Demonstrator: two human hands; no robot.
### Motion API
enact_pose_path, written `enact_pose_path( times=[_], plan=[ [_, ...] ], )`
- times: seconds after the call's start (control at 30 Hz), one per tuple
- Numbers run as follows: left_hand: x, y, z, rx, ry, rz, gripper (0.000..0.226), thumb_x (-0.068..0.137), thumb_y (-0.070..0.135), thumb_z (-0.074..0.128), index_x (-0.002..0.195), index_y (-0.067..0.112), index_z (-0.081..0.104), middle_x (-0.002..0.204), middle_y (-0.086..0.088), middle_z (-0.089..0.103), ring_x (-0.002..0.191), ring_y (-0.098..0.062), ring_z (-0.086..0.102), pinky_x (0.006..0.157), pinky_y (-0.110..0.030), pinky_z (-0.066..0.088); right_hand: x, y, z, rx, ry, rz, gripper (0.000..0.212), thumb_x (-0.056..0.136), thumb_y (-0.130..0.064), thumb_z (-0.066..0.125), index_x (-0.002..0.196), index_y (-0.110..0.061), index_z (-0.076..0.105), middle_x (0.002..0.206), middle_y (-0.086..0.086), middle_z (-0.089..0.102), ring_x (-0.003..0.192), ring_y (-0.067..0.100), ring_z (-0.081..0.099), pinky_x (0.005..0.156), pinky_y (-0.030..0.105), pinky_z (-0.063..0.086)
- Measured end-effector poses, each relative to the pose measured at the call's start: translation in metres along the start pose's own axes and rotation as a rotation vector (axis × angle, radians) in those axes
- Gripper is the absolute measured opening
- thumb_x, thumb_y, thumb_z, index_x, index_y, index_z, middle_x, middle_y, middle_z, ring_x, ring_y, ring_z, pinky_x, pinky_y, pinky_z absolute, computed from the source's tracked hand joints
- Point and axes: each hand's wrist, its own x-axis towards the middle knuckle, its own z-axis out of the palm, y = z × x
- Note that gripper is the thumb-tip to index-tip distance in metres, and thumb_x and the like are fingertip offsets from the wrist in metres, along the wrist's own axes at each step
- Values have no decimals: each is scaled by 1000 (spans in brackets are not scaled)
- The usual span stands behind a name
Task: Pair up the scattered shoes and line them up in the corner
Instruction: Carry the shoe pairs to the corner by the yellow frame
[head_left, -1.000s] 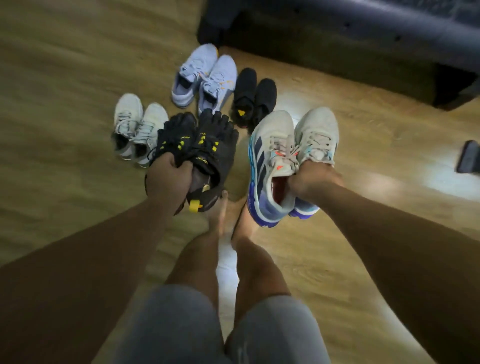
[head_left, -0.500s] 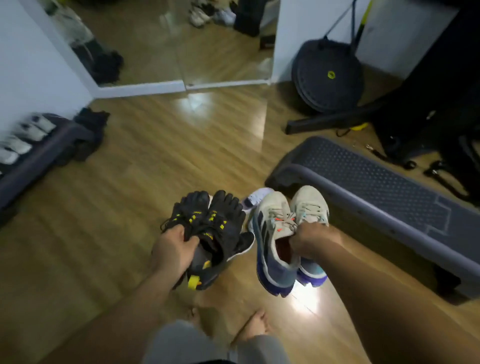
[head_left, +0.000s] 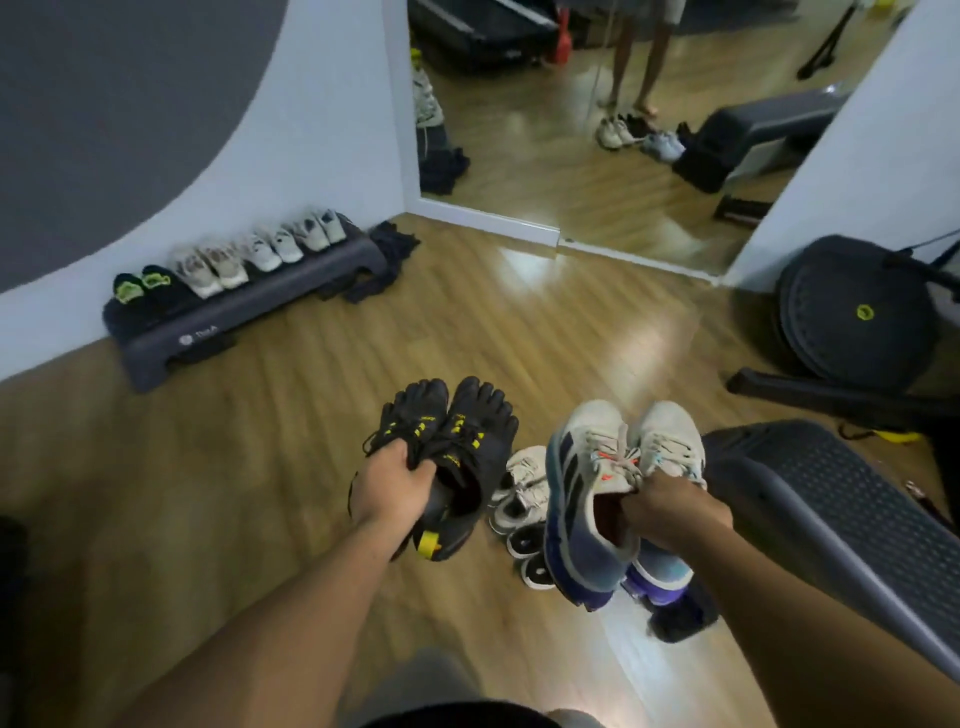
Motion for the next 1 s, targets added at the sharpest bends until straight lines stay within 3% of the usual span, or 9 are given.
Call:
enact_pose_path(
  times=[0.13,0.27,0.37,0.47,0.67,0.83,1.0],
  plan=[
    [28,-53,-58,-49,81,-70,38,81,24,62,59,15,33,55,1,38,57,-30,44,50,-33,24,-12,-91,2,-49,-30,-73,56,77,-50,49,123,-20,57,127,12,60,117,32,55,100,39,44],
    [47,-113,-123,-80,203,-174,39,81,25,63,59,15,33,55,0,39,58,-28,43,54,-32,30,-31,-192,14,-107,-71,-201,34,62,-36,61,90,-17,61,85,5,60,89,28,59,88,37,52],
    [49,-158,-166,-74,286,-293,39,81,27,63,59,15,33,57,0,40,62,-30,46,55,-32,32,-44,-266,32,-168,-103,-312,36,57,-36,61,89,-18,62,87,3,61,89,27,61,87,36,52],
    [42,-199,-203,-64,350,-410,36,84,29,61,62,14,37,60,0,44,66,-29,48,59,-31,33,-55,-331,53,-221,-93,-444,29,65,-38,59,88,-19,56,92,3,60,95,28,61,89,35,50],
    [29,-269,-254,-52,453,-649,32,87,33,59,65,17,41,71,-1,52,75,-27,54,68,-31,40,-79,-446,92,-271,-161,-724,43,80,-45,49,113,-20,59,126,12,61,114,31,58,95,37,47],
    [52,-289,-278,-79,525,-822,24,86,34,59,71,18,48,76,-1,56,75,-26,56,65,-33,44,-78,-523,108,-308,-270,-853,45,83,-43,48,119,-17,59,127,14,61,112,31,59,92,34,49],
    [108,-287,-298,-152,576,-905,19,84,34,59,76,17,56,79,-5,61,74,-26,60,63,-34,48,-55,-580,102,-363,-308,-916,33,87,-43,46,108,-21,59,115,8,64,102,27,61,89,37,51]
  ],
)
